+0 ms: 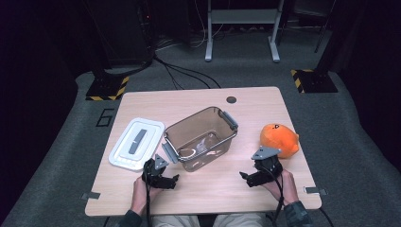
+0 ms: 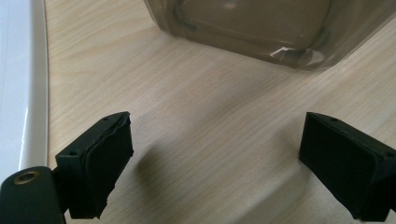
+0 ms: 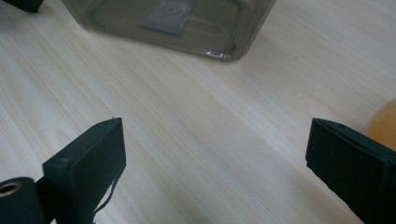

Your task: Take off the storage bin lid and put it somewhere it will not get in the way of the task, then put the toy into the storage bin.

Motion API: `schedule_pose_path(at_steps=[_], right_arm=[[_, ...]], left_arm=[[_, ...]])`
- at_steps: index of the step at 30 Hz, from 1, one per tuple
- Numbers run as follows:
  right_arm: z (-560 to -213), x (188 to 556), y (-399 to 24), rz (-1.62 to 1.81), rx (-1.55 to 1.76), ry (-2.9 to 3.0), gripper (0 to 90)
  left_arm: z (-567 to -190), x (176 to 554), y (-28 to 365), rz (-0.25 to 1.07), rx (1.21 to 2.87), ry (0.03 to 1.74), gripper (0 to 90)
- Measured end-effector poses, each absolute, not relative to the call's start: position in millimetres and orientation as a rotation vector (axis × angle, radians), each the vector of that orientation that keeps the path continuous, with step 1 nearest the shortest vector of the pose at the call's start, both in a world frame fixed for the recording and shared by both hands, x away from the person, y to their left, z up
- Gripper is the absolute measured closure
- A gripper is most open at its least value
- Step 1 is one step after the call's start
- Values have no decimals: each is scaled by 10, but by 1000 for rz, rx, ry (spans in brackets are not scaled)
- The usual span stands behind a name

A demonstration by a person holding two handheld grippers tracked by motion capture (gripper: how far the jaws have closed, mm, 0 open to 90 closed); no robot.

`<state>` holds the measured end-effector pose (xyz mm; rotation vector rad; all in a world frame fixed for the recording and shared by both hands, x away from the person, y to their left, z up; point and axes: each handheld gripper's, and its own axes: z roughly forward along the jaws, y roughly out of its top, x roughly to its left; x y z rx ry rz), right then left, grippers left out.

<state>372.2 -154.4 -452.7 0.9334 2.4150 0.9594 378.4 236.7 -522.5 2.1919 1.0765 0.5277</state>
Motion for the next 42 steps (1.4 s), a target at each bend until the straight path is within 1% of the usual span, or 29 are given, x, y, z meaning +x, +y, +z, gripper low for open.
schedule_pose_path(at_steps=[4,6,10,13,19,29,34,42], right_arm=[[-4297,3765,-1670,926,908,2389,47],[-4208,3817,-1754,910,904,2382,47],[-4049,3983,-1961,885,930,2359,46],[-3971,4178,-2156,873,971,2343,41],[-3946,4370,-2298,854,1040,2353,35],[-3969,4600,-2433,836,1054,2402,25],[-4017,4725,-2502,819,1090,2429,0],[-4083,4914,-2638,849,1127,2482,0]], left_arm=[[-5276,3792,2413,465,2131,1103,90],[-5300,3771,2426,480,2103,1094,88],[-5300,3771,2427,480,2103,1095,88],[-5302,3772,2426,483,2102,1095,87],[-5302,3775,2429,482,2104,1089,87],[-5298,3778,2433,475,2111,1084,87],[-5298,3782,2435,473,2114,1078,87],[-5297,3785,2435,472,2117,1074,87]])
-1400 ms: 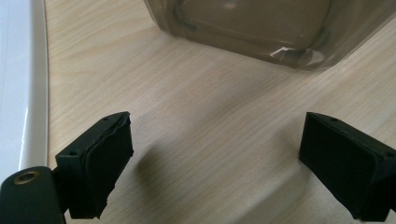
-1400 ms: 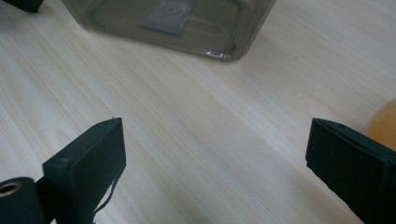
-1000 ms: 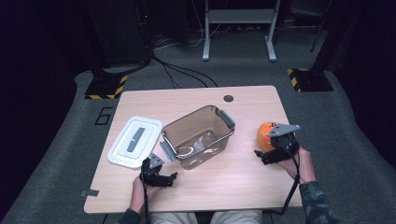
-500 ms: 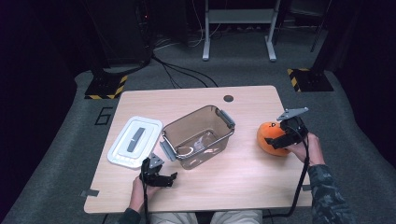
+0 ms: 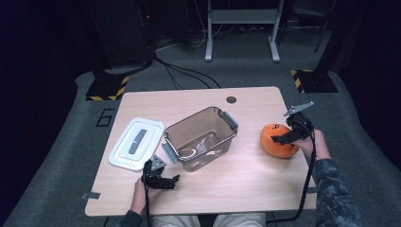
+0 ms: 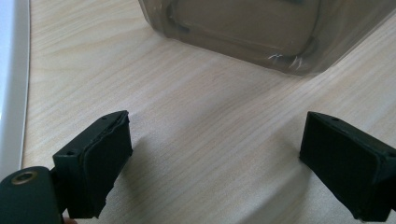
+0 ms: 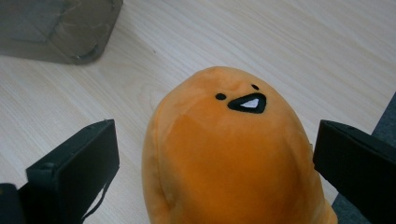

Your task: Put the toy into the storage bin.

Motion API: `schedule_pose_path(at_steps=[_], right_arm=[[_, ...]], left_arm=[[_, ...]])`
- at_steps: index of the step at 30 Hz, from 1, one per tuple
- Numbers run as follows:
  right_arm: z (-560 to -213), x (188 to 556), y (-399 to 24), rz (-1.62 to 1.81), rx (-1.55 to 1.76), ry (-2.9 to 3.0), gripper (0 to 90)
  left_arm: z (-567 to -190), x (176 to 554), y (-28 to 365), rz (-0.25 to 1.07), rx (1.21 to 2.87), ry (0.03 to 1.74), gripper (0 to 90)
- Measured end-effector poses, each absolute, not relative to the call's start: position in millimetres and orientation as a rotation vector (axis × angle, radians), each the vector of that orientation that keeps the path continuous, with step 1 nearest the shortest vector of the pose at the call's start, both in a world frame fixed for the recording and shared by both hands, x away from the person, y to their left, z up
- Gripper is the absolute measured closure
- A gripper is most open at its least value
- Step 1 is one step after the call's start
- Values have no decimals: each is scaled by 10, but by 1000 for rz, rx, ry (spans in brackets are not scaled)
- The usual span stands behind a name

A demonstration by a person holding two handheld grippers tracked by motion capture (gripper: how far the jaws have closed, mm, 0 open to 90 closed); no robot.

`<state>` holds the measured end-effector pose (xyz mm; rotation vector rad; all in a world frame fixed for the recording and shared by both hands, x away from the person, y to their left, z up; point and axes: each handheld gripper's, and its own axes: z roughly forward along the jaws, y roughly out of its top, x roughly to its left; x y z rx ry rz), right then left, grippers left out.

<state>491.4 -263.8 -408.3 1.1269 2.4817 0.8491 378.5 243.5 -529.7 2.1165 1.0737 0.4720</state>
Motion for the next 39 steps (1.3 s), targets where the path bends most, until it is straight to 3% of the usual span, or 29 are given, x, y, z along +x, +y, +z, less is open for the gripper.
schedule_pose_path(at_steps=[4,11,17,20,32,39], right_arm=[[-4110,4983,-2675,837,1137,2507,0],[-4197,5100,-2700,819,1197,2575,248],[-4276,5029,-2574,767,1230,2540,549],[-4276,4965,-2503,771,1283,2485,637],[-3973,4611,-2145,736,1544,2214,648],[-4114,4546,-1877,694,1546,2250,620]], left_arm=[[-5297,3786,2435,471,2118,1071,87],[-5296,3786,2437,470,2122,1068,87],[-5300,3785,2433,471,2115,1070,87],[-5300,3784,2432,470,2114,1071,89],[-5300,3784,2433,470,2115,1070,89],[-5298,3783,2434,470,2117,1071,89]])
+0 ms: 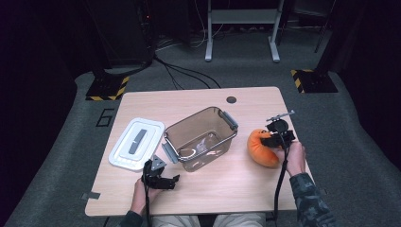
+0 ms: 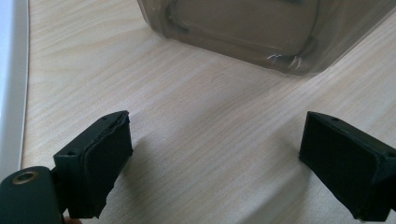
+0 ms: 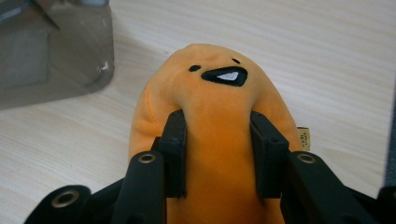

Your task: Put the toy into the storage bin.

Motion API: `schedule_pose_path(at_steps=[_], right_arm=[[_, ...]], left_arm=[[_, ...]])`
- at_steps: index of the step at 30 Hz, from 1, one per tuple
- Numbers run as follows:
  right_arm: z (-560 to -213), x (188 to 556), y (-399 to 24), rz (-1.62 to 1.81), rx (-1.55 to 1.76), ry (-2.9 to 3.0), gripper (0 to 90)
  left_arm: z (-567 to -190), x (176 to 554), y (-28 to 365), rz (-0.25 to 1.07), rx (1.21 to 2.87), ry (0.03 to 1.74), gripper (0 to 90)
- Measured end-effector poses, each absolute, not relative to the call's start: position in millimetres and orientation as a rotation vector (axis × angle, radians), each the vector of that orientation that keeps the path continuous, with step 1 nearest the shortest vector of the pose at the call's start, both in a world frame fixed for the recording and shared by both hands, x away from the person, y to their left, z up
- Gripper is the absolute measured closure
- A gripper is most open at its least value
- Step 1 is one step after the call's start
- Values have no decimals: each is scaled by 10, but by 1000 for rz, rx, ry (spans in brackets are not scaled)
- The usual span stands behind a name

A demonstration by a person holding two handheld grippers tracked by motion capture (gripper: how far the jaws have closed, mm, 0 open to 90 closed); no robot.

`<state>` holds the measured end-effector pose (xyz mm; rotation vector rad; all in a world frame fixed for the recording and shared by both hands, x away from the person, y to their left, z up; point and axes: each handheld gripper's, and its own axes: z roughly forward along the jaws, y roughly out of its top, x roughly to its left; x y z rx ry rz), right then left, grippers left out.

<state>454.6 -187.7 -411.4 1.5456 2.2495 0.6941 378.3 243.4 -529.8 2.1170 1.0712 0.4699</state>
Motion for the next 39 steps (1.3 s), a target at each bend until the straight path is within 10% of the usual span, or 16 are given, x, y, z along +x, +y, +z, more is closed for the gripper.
schedule_pose_path(at_steps=[23,29,39], right_arm=[[-4085,4737,-2112,770,1311,2499,115],[-4264,4817,-2147,749,1281,2670,169],[-4382,4654,-2050,722,1218,2640,526]], left_arm=[[-5297,3783,2437,472,2121,1068,89],[-5297,3783,2436,473,2121,1068,89],[-5299,3785,2435,476,2115,1070,88]])
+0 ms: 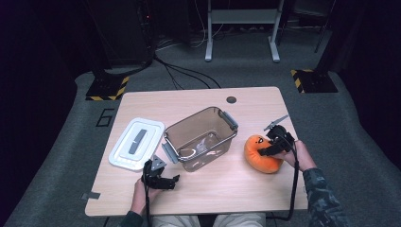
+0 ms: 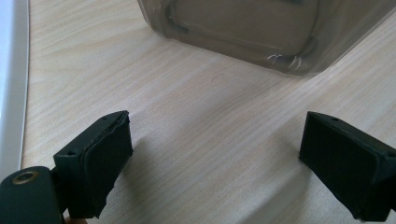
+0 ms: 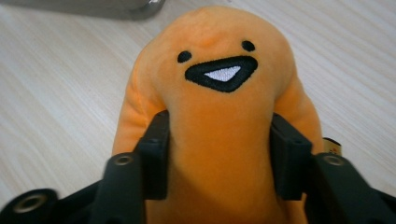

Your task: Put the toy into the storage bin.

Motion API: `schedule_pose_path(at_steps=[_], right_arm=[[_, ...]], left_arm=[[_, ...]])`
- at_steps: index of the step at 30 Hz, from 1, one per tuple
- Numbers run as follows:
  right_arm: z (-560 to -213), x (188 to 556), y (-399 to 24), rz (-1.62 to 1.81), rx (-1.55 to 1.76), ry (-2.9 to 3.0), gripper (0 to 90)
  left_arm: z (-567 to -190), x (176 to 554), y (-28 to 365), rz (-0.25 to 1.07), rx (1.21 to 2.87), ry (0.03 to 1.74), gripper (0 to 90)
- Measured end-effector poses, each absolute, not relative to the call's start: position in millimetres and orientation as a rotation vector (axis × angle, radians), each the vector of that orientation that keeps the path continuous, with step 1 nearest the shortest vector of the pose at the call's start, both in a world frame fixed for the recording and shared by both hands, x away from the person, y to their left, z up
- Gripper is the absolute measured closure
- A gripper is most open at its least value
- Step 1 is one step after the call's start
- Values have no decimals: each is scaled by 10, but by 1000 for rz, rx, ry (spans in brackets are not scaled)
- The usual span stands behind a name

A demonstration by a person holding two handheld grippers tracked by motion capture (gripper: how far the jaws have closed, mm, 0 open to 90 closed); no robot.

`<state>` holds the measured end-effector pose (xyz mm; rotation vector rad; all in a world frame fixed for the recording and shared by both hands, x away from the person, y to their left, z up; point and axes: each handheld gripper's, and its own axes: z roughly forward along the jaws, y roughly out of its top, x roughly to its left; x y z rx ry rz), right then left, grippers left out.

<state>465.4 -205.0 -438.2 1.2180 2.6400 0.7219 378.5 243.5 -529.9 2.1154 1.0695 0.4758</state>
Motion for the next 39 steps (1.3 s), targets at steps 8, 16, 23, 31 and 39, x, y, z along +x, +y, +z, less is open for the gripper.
schedule_pose_path(at_steps=[8,16,23,31,39], right_arm=[[-4268,4510,-2058,770,1303,2491,629],[-4070,4432,-2014,823,1341,2411,628],[-3888,4391,-1938,824,1340,2372,624],[-3655,4357,-1881,861,1366,2313,622],[-3423,4362,-1814,884,1368,2282,620]], left_arm=[[-5299,3786,2435,474,2116,1071,87],[-5301,3790,2432,475,2111,1079,77],[-5300,3789,2432,474,2112,1080,77],[-5297,3789,2434,470,2116,1080,77],[-5295,3789,2437,469,2121,1076,77]])
